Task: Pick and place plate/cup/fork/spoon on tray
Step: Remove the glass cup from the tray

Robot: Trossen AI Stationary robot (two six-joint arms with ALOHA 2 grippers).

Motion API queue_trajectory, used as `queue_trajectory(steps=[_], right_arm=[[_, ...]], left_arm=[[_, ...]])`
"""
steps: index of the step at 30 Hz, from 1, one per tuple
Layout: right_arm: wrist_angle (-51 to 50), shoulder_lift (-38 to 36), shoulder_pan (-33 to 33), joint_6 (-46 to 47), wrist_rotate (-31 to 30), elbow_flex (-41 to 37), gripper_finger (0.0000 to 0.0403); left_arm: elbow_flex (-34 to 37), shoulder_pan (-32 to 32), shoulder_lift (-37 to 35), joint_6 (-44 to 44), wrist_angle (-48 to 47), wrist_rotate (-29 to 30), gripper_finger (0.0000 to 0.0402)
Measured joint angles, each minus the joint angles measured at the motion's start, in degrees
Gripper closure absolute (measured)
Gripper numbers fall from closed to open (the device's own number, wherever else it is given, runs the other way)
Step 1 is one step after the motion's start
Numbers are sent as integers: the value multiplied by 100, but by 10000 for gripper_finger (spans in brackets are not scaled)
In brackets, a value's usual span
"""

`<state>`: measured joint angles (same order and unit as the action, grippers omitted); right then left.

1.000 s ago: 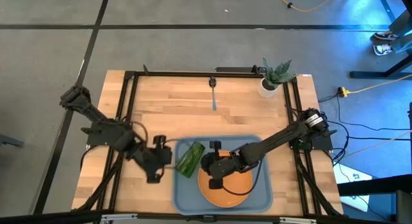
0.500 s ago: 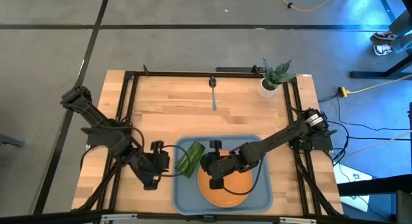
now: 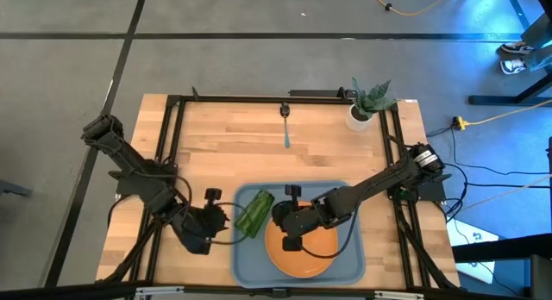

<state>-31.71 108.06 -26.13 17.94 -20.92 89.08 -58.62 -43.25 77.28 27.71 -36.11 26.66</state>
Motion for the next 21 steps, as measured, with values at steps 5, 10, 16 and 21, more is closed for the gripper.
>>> queue_trajectory(steps=[5, 10, 16, 21], right_arm=[[-71, -25, 0, -3, 0, 0, 303], [-285, -82, 0, -5, 2, -4, 303], [-578, -356, -7, 386, -21, -4, 303], [-643, -484, -44, 581, -152, -4, 303]], left_arm=[[544, -310, 115, -567, 901, 687, 314], [833, -465, 438, -623, 1260, 965, 314], [831, -537, 1060, -735, 1524, 1232, 314], [832, -558, 1395, -722, 1794, 1675, 314]])
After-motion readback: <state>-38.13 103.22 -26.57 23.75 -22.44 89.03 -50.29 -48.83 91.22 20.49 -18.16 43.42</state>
